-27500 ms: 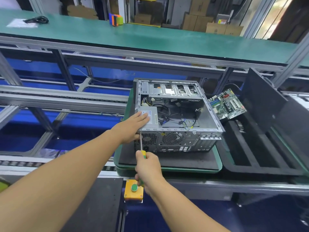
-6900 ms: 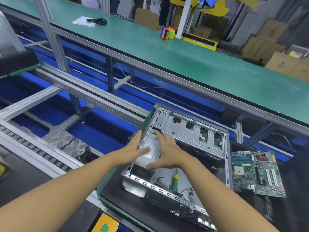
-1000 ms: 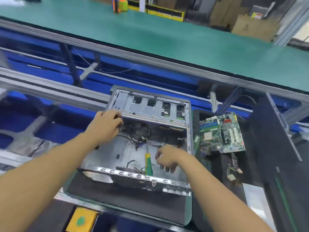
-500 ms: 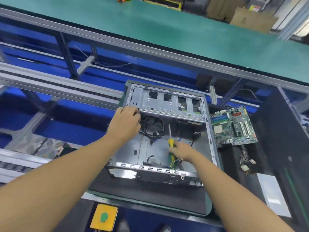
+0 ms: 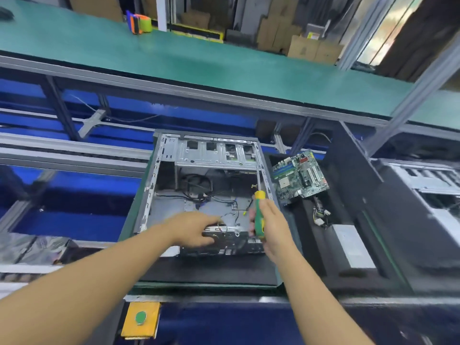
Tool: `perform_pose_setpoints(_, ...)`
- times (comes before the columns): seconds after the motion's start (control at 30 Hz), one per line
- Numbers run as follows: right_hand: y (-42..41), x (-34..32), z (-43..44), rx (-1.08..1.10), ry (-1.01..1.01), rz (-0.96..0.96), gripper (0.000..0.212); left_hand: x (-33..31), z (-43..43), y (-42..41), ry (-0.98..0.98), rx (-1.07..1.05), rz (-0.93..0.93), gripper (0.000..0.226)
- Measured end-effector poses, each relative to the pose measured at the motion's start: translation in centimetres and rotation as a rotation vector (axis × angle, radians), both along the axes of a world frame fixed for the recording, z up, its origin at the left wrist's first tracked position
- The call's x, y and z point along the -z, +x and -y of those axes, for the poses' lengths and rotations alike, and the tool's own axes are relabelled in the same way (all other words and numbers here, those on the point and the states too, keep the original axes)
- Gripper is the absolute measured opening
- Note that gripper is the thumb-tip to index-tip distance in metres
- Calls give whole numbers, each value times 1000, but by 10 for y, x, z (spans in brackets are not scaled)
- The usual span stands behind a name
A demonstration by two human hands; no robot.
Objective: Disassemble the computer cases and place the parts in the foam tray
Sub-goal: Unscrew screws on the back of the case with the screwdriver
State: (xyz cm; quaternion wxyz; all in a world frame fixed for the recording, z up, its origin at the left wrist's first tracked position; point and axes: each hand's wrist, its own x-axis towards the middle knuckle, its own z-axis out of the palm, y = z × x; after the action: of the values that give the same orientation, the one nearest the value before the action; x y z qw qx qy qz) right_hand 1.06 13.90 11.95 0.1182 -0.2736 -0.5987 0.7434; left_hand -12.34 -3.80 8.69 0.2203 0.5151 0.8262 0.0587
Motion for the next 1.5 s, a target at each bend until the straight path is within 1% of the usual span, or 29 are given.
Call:
perform_pose_setpoints(0.07,33,7,14,-12,-131,-74,9,8,1,3,64,4,-182,56)
perform_pose_setpoints(0.1,49,12,21,-15,-153,-84,5,12,2,4,86,-7,-223,56)
perform_pose_setpoints(0.13,65,18,27,-22,-155,-63,7,15,2,5,92,-44,-245,57)
perform_pose_setpoints(0.17,79,25,34,-38,-144,-19,8,16,1,5,83,-98,-245,60)
perform_pose_setpoints(0.23,102,40,49,-90,-87,101,11,14,-1,5,64,-200,-179,71)
perform_pose_setpoints(0.3,118,51,66,-151,-10,195,18,10,-7,5,61,-274,-99,72)
perform_pose_setpoints(0.37,127,56,81,-171,26,215,19,8,-12,6,61,-323,-85,69)
perform_pose_setpoints(0.47,125,54,92,-141,50,227,21,10,-15,6,86,-445,-55,82)
perform_pose_setpoints(0.5,121,52,93,-127,45,234,21,10,-16,5,97,-461,-53,80)
perform_pose_setpoints(0.57,111,49,94,-109,38,244,24,9,-16,3,105,-443,-39,75)
perform_pose_setpoints(0.63,102,48,96,-98,36,244,25,11,-15,2,118,-407,-35,75)
perform_pose_setpoints(0.73,92,52,99,-92,37,253,26,15,-14,3,130,-374,-118,78)
perform_pose_setpoints(0.87,85,59,102,-86,29,279,25,18,-15,3,145,-360,-151,80)
perform_pose_setpoints(1.17,86,56,88,-112,-80,248,27,17,-15,2,140,-360,-185,78)
perform_pose_setpoints(1.5,88,55,86,-113,-54,261,28,15,-15,4,134,-339,-192,77)
